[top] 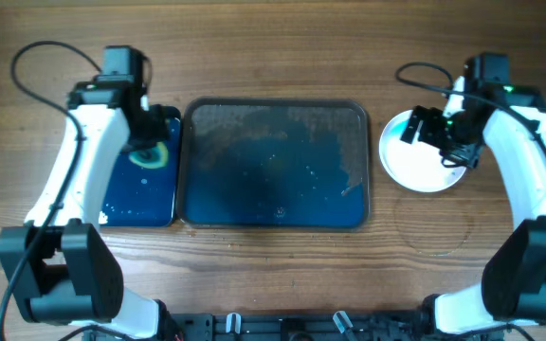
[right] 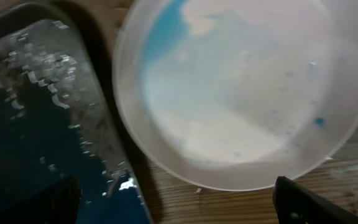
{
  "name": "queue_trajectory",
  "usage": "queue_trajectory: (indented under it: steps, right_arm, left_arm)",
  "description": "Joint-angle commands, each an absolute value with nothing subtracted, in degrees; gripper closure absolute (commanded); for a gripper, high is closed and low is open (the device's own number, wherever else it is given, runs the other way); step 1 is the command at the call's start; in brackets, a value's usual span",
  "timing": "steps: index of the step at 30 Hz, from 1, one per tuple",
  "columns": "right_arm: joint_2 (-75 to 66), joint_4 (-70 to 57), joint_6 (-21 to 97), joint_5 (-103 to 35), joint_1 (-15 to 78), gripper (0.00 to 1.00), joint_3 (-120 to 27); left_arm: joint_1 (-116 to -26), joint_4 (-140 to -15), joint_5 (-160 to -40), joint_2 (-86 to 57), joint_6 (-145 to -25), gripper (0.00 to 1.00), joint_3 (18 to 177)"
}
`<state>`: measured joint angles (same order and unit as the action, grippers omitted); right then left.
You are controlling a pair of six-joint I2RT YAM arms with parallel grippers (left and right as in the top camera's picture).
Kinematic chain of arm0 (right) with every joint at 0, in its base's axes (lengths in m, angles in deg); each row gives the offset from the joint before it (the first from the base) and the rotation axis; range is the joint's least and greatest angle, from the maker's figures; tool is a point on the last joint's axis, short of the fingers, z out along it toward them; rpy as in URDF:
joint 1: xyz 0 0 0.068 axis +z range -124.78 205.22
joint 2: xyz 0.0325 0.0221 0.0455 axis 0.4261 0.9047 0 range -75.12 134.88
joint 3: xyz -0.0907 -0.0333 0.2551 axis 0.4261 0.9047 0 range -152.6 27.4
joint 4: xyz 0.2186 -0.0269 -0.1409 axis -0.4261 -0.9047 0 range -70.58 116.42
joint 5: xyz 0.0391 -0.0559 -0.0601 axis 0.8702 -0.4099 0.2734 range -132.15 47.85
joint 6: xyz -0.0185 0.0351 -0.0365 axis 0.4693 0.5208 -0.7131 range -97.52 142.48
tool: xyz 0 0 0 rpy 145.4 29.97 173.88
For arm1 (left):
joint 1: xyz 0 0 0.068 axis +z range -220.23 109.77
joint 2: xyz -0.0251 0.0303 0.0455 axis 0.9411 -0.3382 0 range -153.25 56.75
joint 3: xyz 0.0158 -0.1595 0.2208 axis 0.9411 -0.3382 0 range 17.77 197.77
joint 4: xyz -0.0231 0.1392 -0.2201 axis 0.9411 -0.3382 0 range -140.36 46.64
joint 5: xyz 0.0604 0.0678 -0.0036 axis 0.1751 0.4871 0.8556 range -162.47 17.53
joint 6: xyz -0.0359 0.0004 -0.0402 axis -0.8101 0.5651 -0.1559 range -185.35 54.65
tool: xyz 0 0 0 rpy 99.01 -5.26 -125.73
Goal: Clean dirty plates on tray and stack at the side
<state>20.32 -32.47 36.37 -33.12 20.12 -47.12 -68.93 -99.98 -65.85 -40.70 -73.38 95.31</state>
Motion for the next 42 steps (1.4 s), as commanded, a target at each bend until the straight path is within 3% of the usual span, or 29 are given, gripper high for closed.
queue_trajectory:
  steps: [1, 3, 6, 7, 8, 9, 16, 22, 29, 39, 42]
  right_arm:
    - [18.75, -32.65, 34.43, -31.81, 24.44, 0.0, -48.45]
    - [18.75, -32.69, 34.28, -32.22, 25.56, 0.01, -48.45]
    - [18.75, -33.08, 34.23, -33.09, 25.8, 0.01, -48.45]
    - [18.75, -33.33, 33.8, -33.09, 25.8, 0.0, -48.45]
    - [18.75, -33.46, 32.79, -33.09, 25.8, 0.01, -48.45]
    - [18.75, -33.43, 32.11, -33.07, 25.8, 0.0, -48.45]
    - [11.62, -37.41, 31.48, -33.05, 25.8, 0.0, -54.27]
    - [-4.92, -42.11, 31.61, -33.05, 25.8, 0.0, -64.3]
    - [-24.05, -41.19, 31.65, -33.09, 25.8, 0.0, -64.95]
    - [-27.74, -47.38, 31.33, -33.34, 25.97, 0.0, -63.1]
    - [-31.57, -39.1, 30.82, -37.68, 25.95, 0.0, -55.4]
  left_arm:
    - [-62.98, -97.84, -66.07, -44.5, -64.05, 0.96, 95.4]
    - [-61.67, -97.84, -67.06, -46.88, -64.05, 0.89, 95.4]
    - [-61.37, -97.88, -67.08, -49.96, -64.07, 0.6, 95.4]
    - [-61.37, -97.84, -67.08, -50.47, -64.1, 0.27, 95.4]
    - [-61.37, -97.75, -67.08, -50.62, -64.4, 0.11, 95.4]
    - [-61.37, -97.73, -67.08, -50.57, -64.77, 0.01, 95.42]
    - [-62.07, -107.39, -70.84, -37.48, -80.38, 0.0, 102.55]
    - [-62.07, -107.26, -71.82, -33.7, -80.84, 0.0, 102.55]
    - [-62.07, -107.26, -71.82, -33.79, -80.84, 0.0, 102.55]
    - [-62.07, -107.26, -71.82, -33.79, -80.84, 0.0, 102.55]
    - [-62.07, -107.26, -71.82, -33.79, -80.84, 0.0, 102.55]
